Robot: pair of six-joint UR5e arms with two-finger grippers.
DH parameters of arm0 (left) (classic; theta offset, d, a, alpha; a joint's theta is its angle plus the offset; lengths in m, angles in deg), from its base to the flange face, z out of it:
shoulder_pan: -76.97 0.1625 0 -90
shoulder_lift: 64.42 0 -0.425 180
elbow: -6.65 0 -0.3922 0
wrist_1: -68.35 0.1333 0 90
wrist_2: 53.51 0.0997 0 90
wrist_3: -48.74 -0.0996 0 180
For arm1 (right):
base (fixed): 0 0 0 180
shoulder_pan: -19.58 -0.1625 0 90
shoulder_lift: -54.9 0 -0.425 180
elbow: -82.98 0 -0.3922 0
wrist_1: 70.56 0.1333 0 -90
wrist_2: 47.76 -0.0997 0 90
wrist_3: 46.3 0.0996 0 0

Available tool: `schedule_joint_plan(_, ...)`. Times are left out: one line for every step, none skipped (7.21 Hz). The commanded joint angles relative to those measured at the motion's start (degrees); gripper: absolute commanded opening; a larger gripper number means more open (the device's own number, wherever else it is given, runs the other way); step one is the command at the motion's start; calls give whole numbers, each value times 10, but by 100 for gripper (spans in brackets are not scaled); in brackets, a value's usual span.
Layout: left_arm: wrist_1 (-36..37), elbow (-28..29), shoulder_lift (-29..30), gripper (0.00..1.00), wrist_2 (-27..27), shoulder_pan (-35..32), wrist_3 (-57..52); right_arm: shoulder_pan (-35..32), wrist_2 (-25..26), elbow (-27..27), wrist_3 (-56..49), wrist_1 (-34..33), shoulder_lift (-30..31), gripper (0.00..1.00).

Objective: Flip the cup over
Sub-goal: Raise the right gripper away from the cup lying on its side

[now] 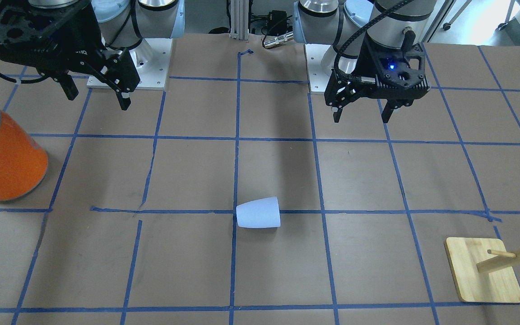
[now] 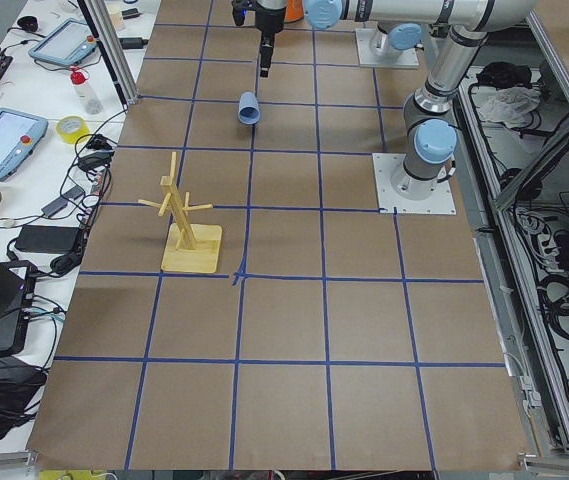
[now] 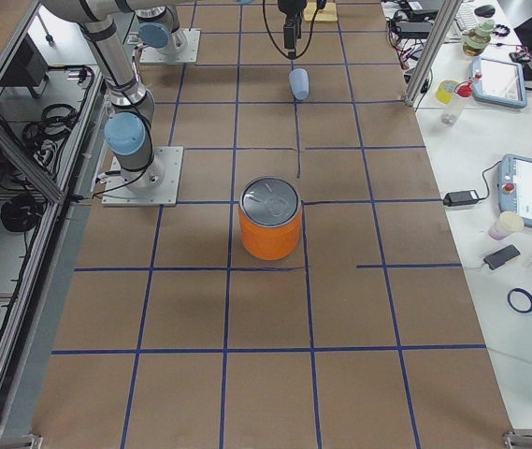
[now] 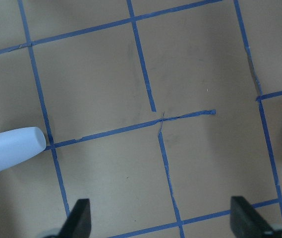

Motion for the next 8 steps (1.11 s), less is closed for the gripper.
schedule_joint_plan(1, -1, 0, 100, 0, 0, 1, -1, 4, -11, 6, 0, -5, 100)
schedule_joint_plan(1, -1, 0, 100, -1, 0, 2, 0, 4, -25, 8, 0, -3, 100)
schedule_joint_plan(0, -1, -1, 100, -10, 3, 6, -1, 9, -47, 6, 4, -5, 100)
schedule_joint_plan(0, -7, 0, 100, -17, 11, 5, -2, 9, -49, 8, 5, -6, 100)
schedule_joint_plan(1, -16, 1, 100, -76, 22, 4, -1, 9, -56, 7, 6, -6, 100)
schedule_joint_plan(16, -18, 10, 100, -108, 45, -3, 0, 9, -56, 5, 6, -6, 100)
schedule_joint_plan(27, -30, 29, 100, -219, 65, -6, 0, 10, -49, 3, 5, -6, 100)
schedule_joint_plan(54, -63, 44, 100, -275, 80, -14, 0, 10, -42, 2, 5, -6, 100)
